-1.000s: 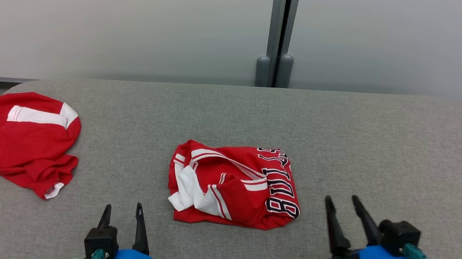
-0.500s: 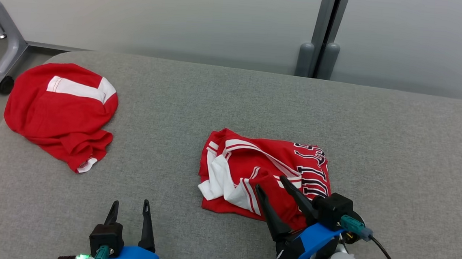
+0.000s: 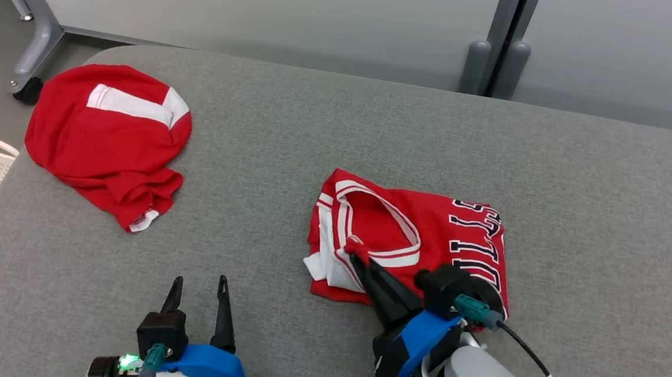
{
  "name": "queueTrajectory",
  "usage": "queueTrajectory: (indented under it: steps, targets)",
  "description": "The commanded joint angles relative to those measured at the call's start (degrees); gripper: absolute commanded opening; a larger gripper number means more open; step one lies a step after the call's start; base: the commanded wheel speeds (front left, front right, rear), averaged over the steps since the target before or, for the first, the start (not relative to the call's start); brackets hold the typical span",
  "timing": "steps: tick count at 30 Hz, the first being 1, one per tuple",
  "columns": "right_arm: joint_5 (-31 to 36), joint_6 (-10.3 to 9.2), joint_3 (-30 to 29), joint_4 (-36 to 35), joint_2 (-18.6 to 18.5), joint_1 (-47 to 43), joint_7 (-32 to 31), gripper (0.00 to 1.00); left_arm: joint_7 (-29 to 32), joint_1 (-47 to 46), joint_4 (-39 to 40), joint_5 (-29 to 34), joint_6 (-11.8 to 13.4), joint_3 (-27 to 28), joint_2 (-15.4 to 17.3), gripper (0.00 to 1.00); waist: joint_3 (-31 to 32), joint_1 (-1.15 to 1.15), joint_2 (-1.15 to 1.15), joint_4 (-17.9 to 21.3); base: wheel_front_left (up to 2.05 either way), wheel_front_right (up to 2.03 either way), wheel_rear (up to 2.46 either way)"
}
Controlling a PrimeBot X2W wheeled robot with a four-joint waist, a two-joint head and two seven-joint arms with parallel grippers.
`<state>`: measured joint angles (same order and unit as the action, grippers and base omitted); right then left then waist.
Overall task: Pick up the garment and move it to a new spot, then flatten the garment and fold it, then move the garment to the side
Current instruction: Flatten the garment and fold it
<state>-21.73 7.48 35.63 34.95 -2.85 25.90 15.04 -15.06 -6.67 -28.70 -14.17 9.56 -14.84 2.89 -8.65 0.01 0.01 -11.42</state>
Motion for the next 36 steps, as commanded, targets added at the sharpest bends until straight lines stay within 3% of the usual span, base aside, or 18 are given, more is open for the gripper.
queueTrajectory:
  steps: [1,8,9,10,11,15,18,20,23,29,32,36]
  targets:
    - [0.4,0.02,1.0,-0.1,-0.1,1.1,0.2,0.00,-0.1,-1.0,0.3,-0.5,0.2,-0.1,0.0,1.00,-0.2,-0.01,-0.01,-0.4,0.00,0.00,0.00]
    - [2.4,0.02,9.5,3.7,-0.2,4.1,0.2,0.00,-0.1,-1.7,-0.1,-2.0,0.4,-1.9,0.0,1.00,-0.7,-0.01,-0.01,-3.1,0.00,0.00,0.00]
    - [1.7,0.02,11.5,5.4,-0.2,4.0,0.2,0.16,-0.1,-1.8,-0.2,-2.3,0.5,-2.2,0.0,1.00,-0.7,-0.01,-0.01,-3.5,0.00,0.00,0.00]
    - [0.1,0.02,13.6,6.5,-0.1,3.9,0.2,0.67,-0.1,-1.8,-0.3,-2.4,0.5,-2.4,0.0,1.00,-0.7,-0.01,-0.01,-3.8,0.00,0.00,0.00]
    - [-1.5,0.02,15.6,6.7,-0.1,4.3,0.2,1.00,-0.1,-1.9,-0.3,-2.5,0.6,-2.6,0.0,1.00,-0.7,-0.01,-0.01,-4.0,0.00,0.00,0.00]
    - [-7.3,0.02,21.0,4.8,-0.2,6.3,0.2,1.00,-0.1,-1.8,-0.1,-2.8,1.1,-2.2,0.0,1.00,-0.7,-0.01,-0.01,-3.6,0.00,0.00,0.00]
    - [-9.1,0.02,18.9,1.5,-0.9,6.8,0.2,1.00,-0.1,-1.9,0.4,-2.5,1.3,-1.5,0.0,1.00,-0.3,-0.01,-0.01,-2.3,0.00,0.00,0.00]
    - [-8.6,0.01,13.9,-0.9,-2.1,6.0,0.2,1.00,-0.1,-1.8,0.9,-2.2,1.4,-1.2,0.0,1.00,0.0,-0.01,-0.01,-1.1,0.00,0.00,0.00]
    - [-4.6,0.02,1.7,-3.8,-3.0,2.7,0.2,1.00,-0.1,-1.9,1.9,-1.5,1.5,-0.5,0.0,1.00,0.6,-0.01,-0.01,1.0,0.00,0.00,0.00]
    - [5.9,0.02,-21.1,-8.0,-1.3,-4.6,0.2,1.00,-0.1,-1.5,2.7,0.6,2.0,1.0,0.0,1.00,2.1,-0.01,-0.01,5.2,0.00,0.00,0.00]
    - [9.7,0.02,-28.2,-9.2,-0.4,-7.8,0.2,1.00,-0.1,-1.1,3.0,1.8,1.9,1.9,0.0,1.00,2.8,-0.01,-0.01,7.3,0.00,0.00,0.00]
    - [12.8,0.02,-32.9,-9.3,0.0,-10.9,0.2,1.00,-0.1,-0.3,3.1,3.3,2.1,3.0,0.0,1.00,3.7,-0.01,-0.01,9.7,0.00,0.00,0.00]
